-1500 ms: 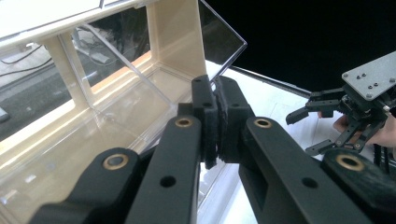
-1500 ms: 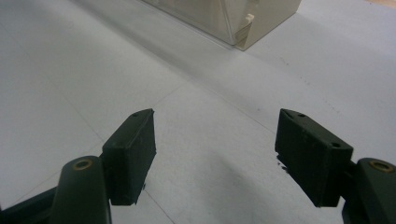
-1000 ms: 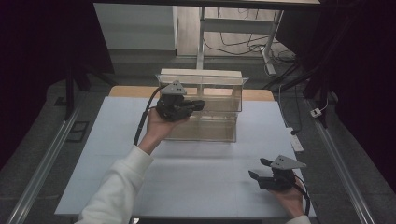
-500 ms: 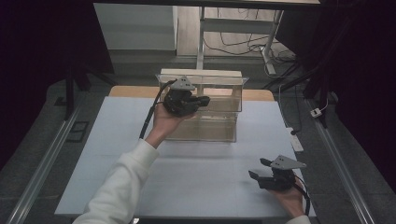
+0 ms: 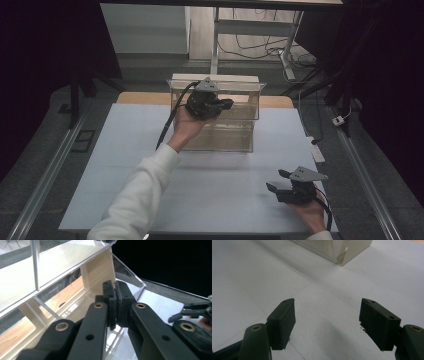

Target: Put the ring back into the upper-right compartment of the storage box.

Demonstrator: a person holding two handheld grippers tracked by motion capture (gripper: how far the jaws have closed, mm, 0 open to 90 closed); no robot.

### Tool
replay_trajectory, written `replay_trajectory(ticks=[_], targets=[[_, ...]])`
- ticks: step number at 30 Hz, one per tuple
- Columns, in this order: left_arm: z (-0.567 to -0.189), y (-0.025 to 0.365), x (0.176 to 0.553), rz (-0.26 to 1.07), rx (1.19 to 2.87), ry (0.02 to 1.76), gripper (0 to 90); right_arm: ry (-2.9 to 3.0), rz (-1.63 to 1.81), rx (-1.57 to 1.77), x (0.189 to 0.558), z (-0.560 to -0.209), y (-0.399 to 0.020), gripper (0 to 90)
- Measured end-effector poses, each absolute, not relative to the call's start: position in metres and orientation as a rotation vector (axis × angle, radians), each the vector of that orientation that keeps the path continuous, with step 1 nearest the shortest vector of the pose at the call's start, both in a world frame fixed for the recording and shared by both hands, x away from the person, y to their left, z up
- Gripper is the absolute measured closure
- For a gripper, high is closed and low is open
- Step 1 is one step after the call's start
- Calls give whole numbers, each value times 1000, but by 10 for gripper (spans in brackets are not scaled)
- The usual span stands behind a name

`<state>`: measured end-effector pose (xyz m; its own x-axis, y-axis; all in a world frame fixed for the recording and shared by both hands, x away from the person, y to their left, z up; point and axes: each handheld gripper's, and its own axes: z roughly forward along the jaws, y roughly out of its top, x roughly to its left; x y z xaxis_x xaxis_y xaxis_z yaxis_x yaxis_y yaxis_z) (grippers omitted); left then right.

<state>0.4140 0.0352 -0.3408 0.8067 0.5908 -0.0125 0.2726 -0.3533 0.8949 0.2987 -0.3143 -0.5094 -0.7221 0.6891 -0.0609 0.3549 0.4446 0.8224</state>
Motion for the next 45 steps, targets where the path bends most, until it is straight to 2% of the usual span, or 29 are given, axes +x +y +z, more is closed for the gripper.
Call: replay_trajectory(ticks=[8, 21, 23, 36, 45], targets=[[-345, 31, 424, 392, 1911, 705, 867, 2315, 1183, 879, 298, -509, -315, 285], [-345, 28, 423, 395, 1907, 698, 850, 2318, 1177, 878, 299, -510, -314, 285], [-344, 28, 421, 395, 1907, 684, 777, 2318, 1176, 876, 299, -510, -314, 284], [-336, 35, 405, 387, 1917, 626, 608, 2316, 1178, 876, 298, -510, -314, 284], [-339, 54, 384, 399, 1931, 609, 513, 2309, 1178, 878, 298, -510, -314, 284]])
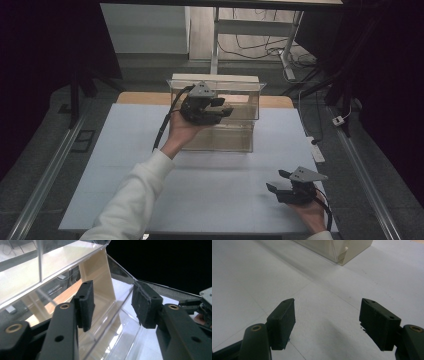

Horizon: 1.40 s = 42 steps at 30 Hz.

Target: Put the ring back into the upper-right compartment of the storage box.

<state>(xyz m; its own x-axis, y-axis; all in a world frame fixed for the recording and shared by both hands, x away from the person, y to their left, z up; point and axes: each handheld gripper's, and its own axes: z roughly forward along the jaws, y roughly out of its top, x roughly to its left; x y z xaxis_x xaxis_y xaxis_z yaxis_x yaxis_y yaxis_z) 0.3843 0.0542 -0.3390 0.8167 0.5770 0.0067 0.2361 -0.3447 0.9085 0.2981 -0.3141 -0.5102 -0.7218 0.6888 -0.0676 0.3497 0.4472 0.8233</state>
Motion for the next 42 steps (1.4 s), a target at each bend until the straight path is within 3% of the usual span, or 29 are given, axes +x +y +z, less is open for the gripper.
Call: replay_trajectory(ticks=[18, 42], targets=[[-369, 116, 334, 411, 1963, 670, 385, 2316, 1179, 875, 297, -510, -315, 284], [-467, 205, 265, 383, 2017, 865, 362, 2287, 1183, 860, 293, -507, -325, 282]])
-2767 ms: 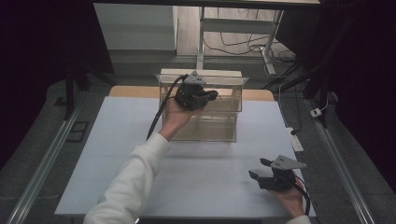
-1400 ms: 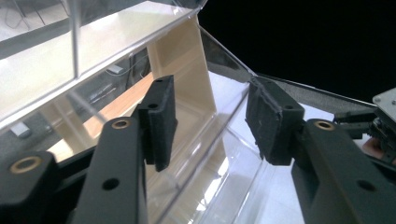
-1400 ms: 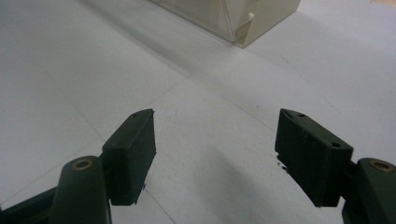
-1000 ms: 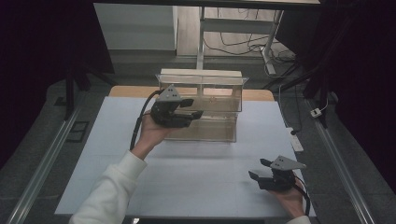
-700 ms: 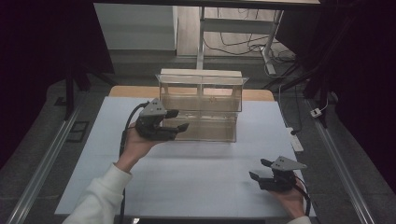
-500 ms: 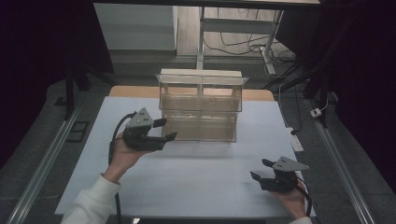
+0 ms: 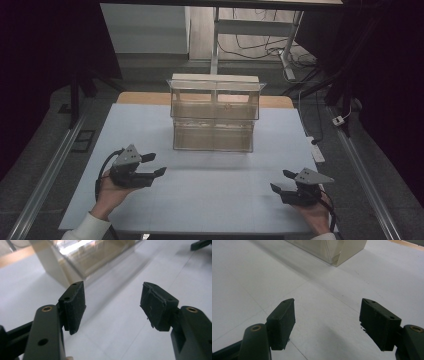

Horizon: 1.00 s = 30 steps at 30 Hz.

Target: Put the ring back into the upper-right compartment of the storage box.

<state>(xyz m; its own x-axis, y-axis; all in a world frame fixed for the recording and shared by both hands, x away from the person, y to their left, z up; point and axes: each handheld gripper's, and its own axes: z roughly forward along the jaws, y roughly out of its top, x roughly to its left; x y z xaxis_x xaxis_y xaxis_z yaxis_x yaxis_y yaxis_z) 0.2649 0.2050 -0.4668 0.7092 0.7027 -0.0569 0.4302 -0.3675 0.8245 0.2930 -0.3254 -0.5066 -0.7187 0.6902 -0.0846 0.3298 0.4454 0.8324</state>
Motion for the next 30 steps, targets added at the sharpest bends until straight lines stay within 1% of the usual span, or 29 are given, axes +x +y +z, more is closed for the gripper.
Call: replay_trajectory(ticks=[6, 11, 30], targets=[[-489, 220, 258, 355, 2020, 935, 361, 2283, 1168, 853, 293, -507, -326, 282], [-499, 228, 252, 346, 2026, 963, 360, 2290, 1158, 844, 293, -508, -326, 282], [-502, 231, 255, 363, 2025, 977, 355, 2291, 1147, 815, 291, -507, -324, 283]])
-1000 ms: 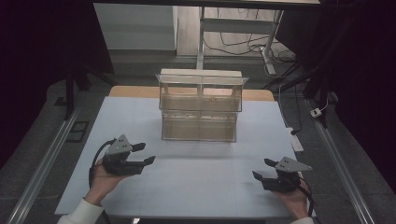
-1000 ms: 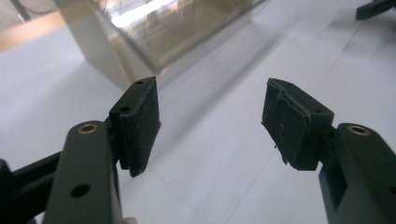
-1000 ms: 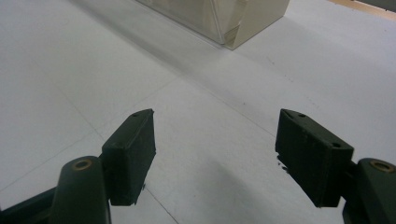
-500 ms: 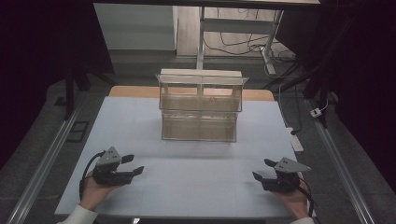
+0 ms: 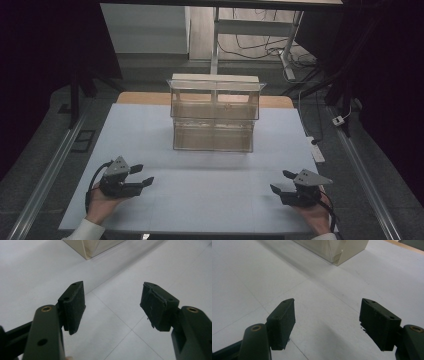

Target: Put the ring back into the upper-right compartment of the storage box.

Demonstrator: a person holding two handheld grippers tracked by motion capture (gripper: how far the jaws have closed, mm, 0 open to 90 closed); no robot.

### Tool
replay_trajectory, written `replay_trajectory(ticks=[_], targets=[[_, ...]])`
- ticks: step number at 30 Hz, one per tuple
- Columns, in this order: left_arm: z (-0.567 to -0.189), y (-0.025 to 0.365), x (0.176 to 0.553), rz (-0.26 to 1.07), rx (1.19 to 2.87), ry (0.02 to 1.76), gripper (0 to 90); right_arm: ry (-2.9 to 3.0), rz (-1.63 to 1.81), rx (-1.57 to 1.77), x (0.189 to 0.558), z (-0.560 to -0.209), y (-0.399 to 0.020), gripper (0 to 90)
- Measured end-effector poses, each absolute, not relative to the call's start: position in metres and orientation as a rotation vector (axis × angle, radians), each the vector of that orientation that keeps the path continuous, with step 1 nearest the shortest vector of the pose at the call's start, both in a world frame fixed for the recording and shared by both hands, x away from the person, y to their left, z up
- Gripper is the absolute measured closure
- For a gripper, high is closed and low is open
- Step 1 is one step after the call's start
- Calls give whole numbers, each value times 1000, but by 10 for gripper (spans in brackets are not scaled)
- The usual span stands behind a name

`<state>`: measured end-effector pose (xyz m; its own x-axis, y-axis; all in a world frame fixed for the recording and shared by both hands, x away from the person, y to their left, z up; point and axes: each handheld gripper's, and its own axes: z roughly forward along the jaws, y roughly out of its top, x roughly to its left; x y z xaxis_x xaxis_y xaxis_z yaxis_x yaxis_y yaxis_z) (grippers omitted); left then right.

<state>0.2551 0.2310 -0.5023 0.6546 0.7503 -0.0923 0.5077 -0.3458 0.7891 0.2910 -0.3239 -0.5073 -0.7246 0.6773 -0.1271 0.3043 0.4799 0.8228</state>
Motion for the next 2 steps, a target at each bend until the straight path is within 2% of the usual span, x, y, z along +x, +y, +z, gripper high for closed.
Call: replay_trajectory(ticks=[2], targets=[[-503, 231, 256, 350, 2020, 984, 353, 2292, 1149, 816, 291, -507, -324, 283]])
